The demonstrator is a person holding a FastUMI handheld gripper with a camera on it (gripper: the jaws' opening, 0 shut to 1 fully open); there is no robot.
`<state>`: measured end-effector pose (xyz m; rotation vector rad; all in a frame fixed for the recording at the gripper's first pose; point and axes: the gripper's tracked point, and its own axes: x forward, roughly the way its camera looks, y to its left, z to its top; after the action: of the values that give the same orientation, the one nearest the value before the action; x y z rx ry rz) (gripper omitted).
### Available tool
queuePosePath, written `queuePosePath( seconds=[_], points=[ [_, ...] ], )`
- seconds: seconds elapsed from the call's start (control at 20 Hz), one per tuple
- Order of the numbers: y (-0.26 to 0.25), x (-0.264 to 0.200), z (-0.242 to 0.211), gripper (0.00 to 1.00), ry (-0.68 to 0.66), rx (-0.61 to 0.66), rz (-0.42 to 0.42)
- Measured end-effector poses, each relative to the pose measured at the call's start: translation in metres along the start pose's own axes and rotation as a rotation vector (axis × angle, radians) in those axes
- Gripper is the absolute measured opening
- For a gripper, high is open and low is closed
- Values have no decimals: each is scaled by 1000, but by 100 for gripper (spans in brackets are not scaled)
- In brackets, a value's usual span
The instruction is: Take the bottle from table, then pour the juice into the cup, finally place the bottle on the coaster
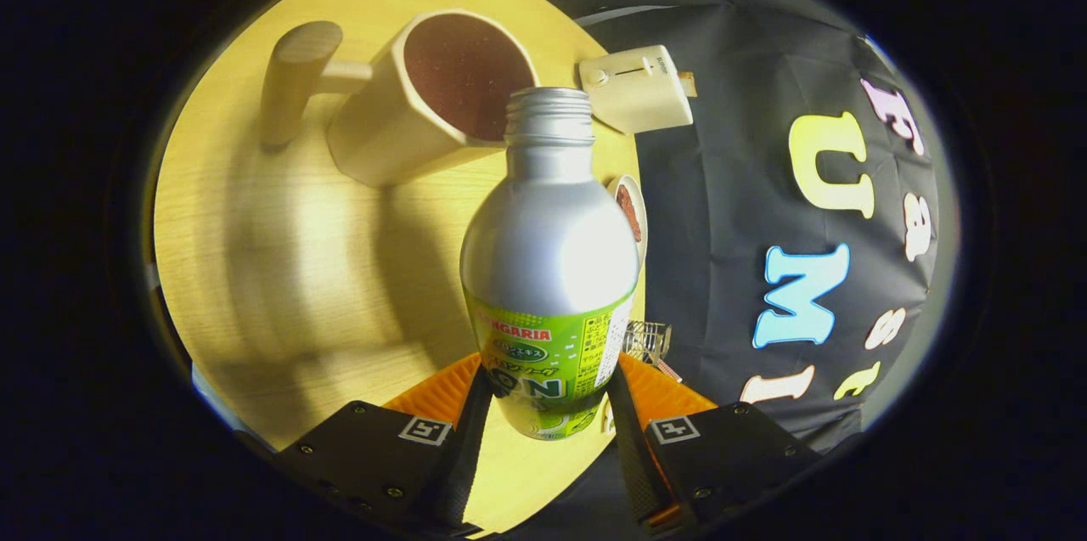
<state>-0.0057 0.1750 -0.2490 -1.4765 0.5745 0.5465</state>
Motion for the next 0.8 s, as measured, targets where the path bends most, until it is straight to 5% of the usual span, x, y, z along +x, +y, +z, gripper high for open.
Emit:
queuePosePath(
  seconds=[0.8],
  points=[
    [-19, -7, -3, 70, 120, -192, 29]
  ],
)
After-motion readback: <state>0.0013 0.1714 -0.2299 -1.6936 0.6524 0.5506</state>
